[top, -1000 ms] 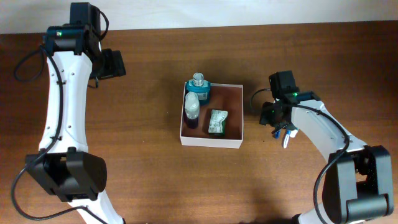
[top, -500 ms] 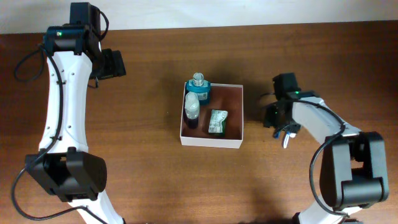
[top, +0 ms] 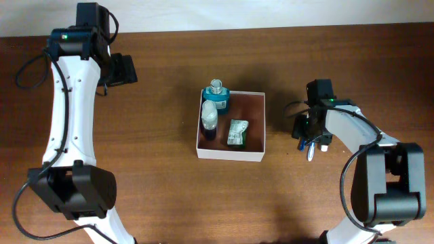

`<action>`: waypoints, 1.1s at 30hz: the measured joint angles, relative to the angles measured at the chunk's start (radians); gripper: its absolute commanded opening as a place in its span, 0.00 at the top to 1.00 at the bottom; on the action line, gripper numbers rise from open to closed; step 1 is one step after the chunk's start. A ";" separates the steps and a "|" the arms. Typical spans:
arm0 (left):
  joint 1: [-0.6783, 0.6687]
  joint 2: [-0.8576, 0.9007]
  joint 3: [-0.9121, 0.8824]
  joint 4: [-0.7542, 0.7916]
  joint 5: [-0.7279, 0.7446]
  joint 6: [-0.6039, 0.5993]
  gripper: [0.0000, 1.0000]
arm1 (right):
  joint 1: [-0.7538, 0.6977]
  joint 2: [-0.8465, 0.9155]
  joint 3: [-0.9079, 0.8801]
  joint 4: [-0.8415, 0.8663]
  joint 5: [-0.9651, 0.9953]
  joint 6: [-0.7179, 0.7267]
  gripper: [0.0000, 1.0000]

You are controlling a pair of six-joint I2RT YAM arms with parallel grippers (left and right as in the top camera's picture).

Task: Pack container
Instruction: 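Move the right gripper over the blue razor beside the box, then lower and close the right gripper on the razor handle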

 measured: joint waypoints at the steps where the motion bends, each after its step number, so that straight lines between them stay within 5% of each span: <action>1: 0.000 0.000 0.000 0.000 0.000 0.000 0.01 | 0.000 0.000 0.000 0.000 0.000 -0.001 0.38; 10: 0.000 0.000 0.000 0.000 0.000 0.000 0.01 | 0.000 0.000 -0.001 -0.004 0.000 -0.002 0.34; 15: 0.000 0.000 0.000 0.000 0.000 0.000 0.00 | 0.000 0.002 0.008 -0.057 0.001 -0.005 0.46; 33: 0.000 0.000 0.000 0.000 0.000 0.000 0.00 | 0.030 0.006 0.081 -0.058 0.000 0.014 0.50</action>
